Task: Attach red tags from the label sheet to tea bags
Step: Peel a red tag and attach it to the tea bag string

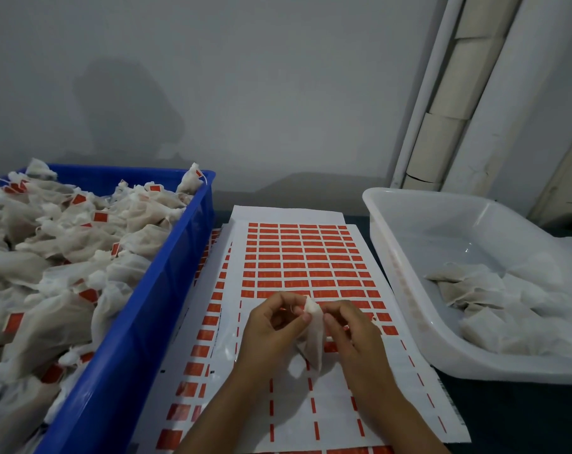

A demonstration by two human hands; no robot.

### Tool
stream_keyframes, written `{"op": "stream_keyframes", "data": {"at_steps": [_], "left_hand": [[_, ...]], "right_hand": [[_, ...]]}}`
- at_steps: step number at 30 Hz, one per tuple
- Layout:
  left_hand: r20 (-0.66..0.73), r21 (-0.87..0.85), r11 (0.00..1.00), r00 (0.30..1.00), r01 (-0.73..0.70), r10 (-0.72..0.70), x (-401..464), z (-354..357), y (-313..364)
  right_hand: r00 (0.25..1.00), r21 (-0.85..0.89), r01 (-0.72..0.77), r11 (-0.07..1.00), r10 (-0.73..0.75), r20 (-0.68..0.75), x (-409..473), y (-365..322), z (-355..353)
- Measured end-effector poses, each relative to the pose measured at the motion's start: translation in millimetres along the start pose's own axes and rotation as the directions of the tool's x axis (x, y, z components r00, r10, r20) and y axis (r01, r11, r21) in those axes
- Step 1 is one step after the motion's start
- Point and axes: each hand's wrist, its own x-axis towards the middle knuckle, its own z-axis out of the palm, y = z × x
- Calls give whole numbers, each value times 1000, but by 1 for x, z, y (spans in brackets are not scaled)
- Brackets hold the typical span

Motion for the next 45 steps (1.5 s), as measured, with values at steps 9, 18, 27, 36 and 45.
{"op": "stream_keyframes", "data": {"at_steps": [9,18,27,36,45], "left_hand": [[7,-13,1000,1000,17,-17,-2,1,4],[-40,38,997,997,-66,67,-7,6,2],[-122,44,997,990,-61,66,-5,6,-2],[-120,95,989,985,-113,124,-7,6,2],[-113,97,993,990,-73,84,-8,7,1]], "right_hand": [[994,3,25,1000,-24,-107,0,2,-2],[967,2,103,995,-99,-235,-5,-12,-2],[969,-75,184,980,-193,-155,-10,-12,5],[982,-27,176,984,-177,-68,-10,-13,5],[982,-12,186,982,-187,-8,-10,-11,7]]}}
